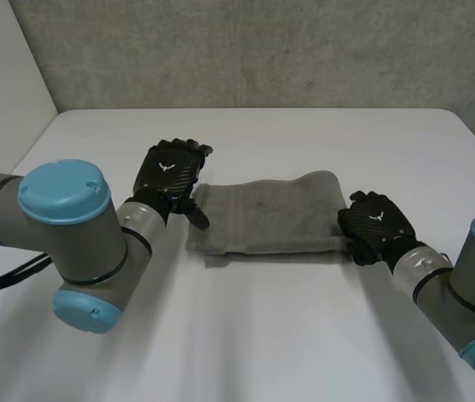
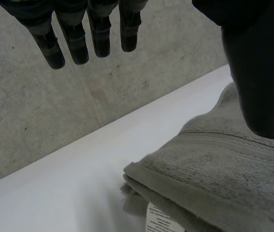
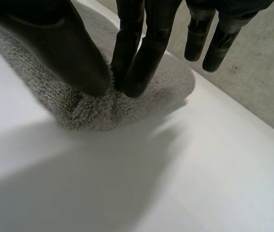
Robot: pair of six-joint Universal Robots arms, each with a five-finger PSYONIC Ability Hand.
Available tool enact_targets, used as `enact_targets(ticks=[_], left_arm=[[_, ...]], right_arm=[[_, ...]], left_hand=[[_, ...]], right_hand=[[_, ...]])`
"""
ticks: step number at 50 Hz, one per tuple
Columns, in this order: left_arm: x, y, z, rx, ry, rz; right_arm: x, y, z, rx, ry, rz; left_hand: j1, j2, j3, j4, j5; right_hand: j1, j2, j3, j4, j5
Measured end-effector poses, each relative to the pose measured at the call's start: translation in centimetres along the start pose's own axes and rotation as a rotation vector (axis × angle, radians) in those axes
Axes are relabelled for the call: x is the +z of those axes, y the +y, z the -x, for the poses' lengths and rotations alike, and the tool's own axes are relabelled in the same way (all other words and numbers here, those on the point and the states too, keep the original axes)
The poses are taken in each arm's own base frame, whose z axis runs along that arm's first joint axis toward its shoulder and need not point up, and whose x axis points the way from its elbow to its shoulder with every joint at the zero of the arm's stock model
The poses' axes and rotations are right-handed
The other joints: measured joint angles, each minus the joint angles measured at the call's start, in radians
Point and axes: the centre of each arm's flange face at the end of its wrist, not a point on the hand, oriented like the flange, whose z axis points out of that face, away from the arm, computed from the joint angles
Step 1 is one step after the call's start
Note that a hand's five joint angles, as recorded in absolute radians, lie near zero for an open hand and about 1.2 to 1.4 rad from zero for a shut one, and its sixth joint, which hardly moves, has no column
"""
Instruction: Fold the towel.
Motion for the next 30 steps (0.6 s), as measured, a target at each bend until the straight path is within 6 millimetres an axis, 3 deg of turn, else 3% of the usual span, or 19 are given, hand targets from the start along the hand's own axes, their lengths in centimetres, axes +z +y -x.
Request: enact_targets(ticks=[8, 20, 25, 30], left_arm=[[-0.3, 0.3, 0.2, -0.030, -0.005, 0.009], [-0.2, 0.6, 0.9, -0.054, -0.021, 0.020], [-0.4, 0.5, 1.2, -0.054, -0.027, 0.022], [-0.5, 0.5, 1.4, -0.054, -0.034, 0.024]], right_arm=[[0.2, 0.1, -1.6, 0.006, 0.043, -0.010], [-0.8, 0.6, -5.6, 0.018, 0.086, 0.009], [-1.4, -0.3, -6.5, -0.012, 0.081, -0.020], [-1.7, -2.5, -6.9, -0.057, 0.079, -0.088]], left_hand=[[0.000, 0.000, 0.000, 0.000, 0.000], [0.000, 0.000, 0.000, 0.000, 0.000], [0.000, 0.000, 0.000, 0.000, 0.000], [0.000, 0.000, 0.000, 0.000, 0.000]], right_hand=[[0.000, 0.002, 0.000, 0.000, 0.001], [0.000, 0.002, 0.000, 0.000, 0.004], [0.000, 0.002, 0.000, 0.000, 0.006], [0.000, 0.002, 0.000, 0.000, 0.005]])
